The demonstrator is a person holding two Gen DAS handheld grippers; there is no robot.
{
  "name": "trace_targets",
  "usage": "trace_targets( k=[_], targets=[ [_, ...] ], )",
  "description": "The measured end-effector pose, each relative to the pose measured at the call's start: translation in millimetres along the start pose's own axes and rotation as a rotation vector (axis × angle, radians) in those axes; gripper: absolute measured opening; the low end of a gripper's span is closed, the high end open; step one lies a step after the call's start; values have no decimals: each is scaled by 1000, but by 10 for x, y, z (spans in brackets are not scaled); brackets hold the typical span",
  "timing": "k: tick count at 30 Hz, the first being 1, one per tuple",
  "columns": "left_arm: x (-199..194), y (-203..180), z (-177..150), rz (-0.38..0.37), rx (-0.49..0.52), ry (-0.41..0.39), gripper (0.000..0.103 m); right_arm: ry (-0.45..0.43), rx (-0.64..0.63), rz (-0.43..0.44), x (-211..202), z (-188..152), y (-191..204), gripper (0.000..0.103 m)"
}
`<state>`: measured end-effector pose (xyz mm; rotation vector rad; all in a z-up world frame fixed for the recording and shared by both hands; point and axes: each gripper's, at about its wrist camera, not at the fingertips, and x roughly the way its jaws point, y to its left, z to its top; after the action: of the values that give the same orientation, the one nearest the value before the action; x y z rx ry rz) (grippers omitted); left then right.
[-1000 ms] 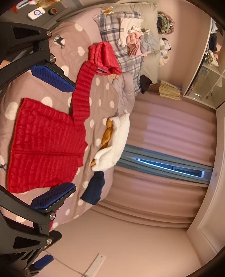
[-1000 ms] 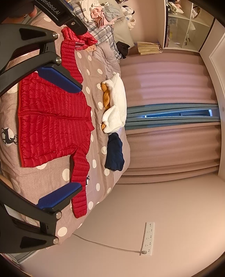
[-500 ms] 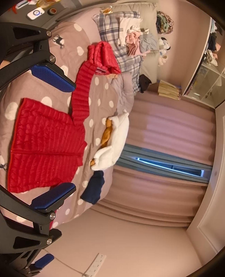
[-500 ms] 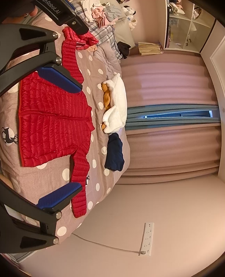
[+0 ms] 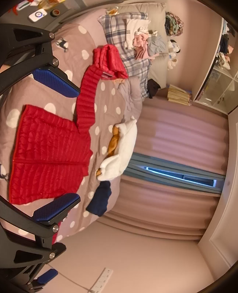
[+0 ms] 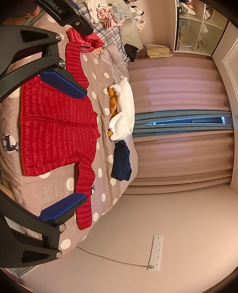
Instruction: Fold large clothes
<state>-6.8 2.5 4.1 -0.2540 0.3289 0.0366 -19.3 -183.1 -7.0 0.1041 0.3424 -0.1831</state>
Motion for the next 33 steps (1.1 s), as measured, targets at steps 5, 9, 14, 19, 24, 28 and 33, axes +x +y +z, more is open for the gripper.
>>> trace_targets(
  k=[5,9,14,19,24,28,33],
  targets=[
    [-15,19,-1,1,2,0,103,1,1,-1,-2,2,4,103],
    [-20,29,-16,-1,7,0,103,-3,3,-2,-16,5,5,103],
    [-17,30,-35,-1,8,1,103,-6,6,-6,-24,15,-8,103],
    [-19,26,-42,-6,11,4,103,-7,9,-7,-40,13,-10,103],
    [-29,5,-43,-9,21,7,103,-7,10,-10,-46,14,-11,103],
    [-26,-41,-40,-8,32,5,103,-9,11,-8,-51,15,-12,103],
    [-26,-58,-50,-7,40,6,103,-7,11,-8,-47,19,-14,103]
  ],
)
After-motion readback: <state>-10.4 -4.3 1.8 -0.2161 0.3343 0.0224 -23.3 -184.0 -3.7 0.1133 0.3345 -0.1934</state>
